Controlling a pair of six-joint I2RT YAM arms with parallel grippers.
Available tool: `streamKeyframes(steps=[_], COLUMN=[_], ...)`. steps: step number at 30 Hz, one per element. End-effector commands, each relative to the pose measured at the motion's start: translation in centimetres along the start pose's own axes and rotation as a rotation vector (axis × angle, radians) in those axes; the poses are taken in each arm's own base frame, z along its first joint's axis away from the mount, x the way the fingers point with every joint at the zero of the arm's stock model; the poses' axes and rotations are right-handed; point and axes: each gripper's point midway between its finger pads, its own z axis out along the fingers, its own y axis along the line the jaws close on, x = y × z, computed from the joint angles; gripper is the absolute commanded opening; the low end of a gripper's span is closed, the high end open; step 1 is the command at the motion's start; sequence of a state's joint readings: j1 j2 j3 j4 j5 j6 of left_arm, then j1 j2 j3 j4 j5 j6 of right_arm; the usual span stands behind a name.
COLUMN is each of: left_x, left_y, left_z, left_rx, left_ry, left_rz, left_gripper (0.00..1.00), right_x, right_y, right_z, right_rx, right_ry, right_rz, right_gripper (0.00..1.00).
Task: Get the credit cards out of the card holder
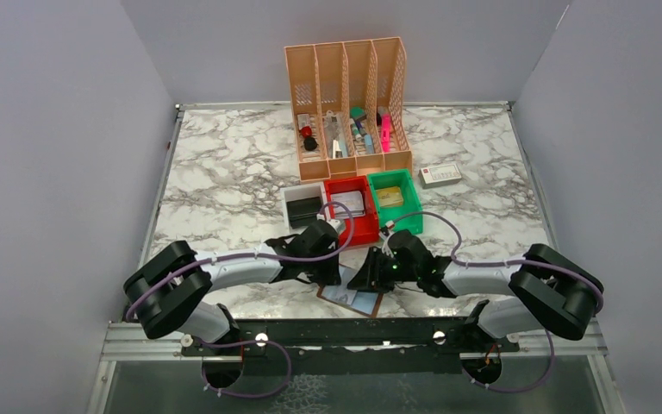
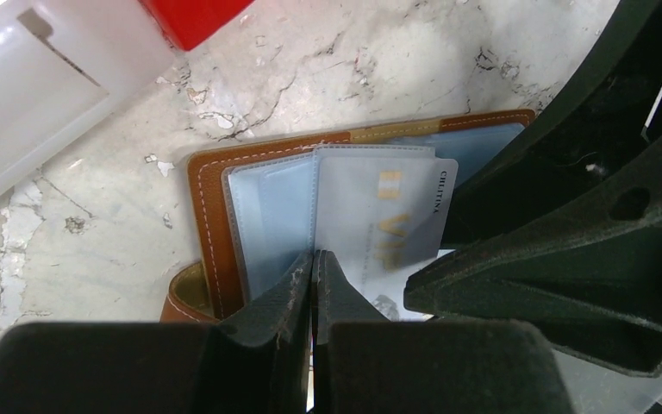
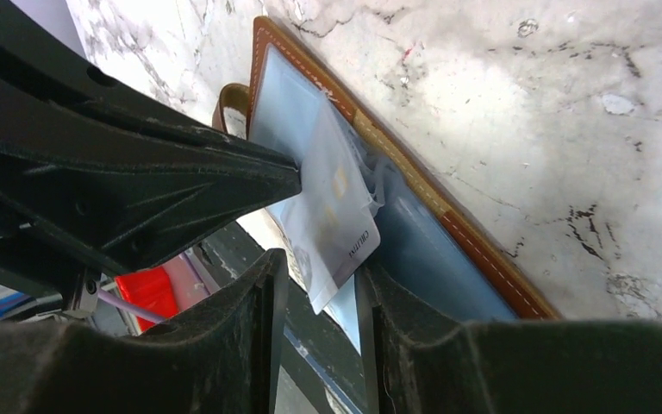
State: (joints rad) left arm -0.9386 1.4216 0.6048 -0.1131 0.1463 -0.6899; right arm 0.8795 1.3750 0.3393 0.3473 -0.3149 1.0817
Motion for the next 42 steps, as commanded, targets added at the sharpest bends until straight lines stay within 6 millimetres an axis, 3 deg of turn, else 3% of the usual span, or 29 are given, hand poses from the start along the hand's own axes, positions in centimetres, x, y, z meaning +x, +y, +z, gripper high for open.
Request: streamKeyframes(steps=[1,13,19,27,29,35,39,42], left_x=[2.2,2.3,2.2,2.0,2.1,2.2,2.1,2.2], left_y=[2.3,2.7,2.6,2.2,2.3,2.3,2.3,2.3], left_z=[0.7,0.5,0.6,0.6,0.6,0.6,0.6,0.6], left_rx=[-0.096,-0.121,-0.121,-0.11,-0.112,-0.112,-0.11,-0.111], left_ry=[0.078,0.073,0.075,0.072,0.074,0.074,0.077,0.078], left_rz=[0.029,0.011,0.011,0.02,0.018,0.021,0.023,0.025], left_gripper=[0.07,0.06,0.05,0.04,0.04,0.04,0.04,0.04], right_x=[1.1,1.2,1.5,0.6,0.6,0.8,0.6,0.6], right_y=[-0.3,-0.2,0.6,0.4,0.3,-1.2,-1.3,-1.2], right_z=[-0.6,-1.8,-2.1,-1.9,-1.8,-1.5,-1.1,-0.7], right_rx=[-0.014,-0.015,-0.062,-0.045,-0.036,0.025,0.019,0.008], right_ry=[0.041,0.033,0.053,0.009,0.009,0.012,-0.001,0.002], right_rz=[-0.03,-0.066,-0.087,-0.063,-0.054,-0.006,0.007,0.009], right_gripper=[0.37,0.16,0.24,0.13,0.15,0.41,0.42,0.36])
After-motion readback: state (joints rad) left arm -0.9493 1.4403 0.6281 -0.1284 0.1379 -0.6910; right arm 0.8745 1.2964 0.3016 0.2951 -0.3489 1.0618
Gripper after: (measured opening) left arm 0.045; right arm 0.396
